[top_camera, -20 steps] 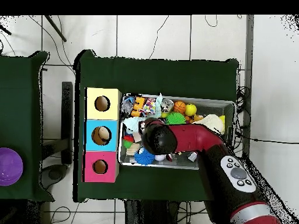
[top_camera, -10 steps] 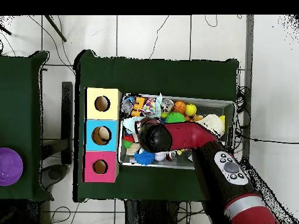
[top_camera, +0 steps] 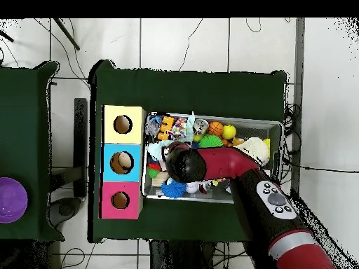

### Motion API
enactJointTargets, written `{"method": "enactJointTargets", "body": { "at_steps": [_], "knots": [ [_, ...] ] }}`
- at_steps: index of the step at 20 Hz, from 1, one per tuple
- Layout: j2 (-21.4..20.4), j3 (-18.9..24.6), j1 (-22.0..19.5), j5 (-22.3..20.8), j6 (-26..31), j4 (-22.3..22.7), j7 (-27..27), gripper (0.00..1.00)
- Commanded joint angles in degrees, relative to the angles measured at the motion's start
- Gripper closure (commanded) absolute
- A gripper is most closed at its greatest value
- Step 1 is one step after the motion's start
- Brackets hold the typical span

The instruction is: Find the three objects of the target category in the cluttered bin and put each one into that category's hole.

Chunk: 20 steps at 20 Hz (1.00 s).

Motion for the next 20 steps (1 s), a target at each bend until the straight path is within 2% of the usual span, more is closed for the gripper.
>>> {"method": "enactJointTargets", "body": {
  "at_steps": [1,11,20],
  "knots": [
    [2.15,2.14,-1.32,-1.44,0.64,-4.93,0.10,0.00],
    [-2.89,1.20,-0.14,-0.16,4.78,-4.24,0.53,0.00],
    [-2.52,1.77,1.14,0.36,7.95,-7.22,-0.73,0.00]
  ]
}}
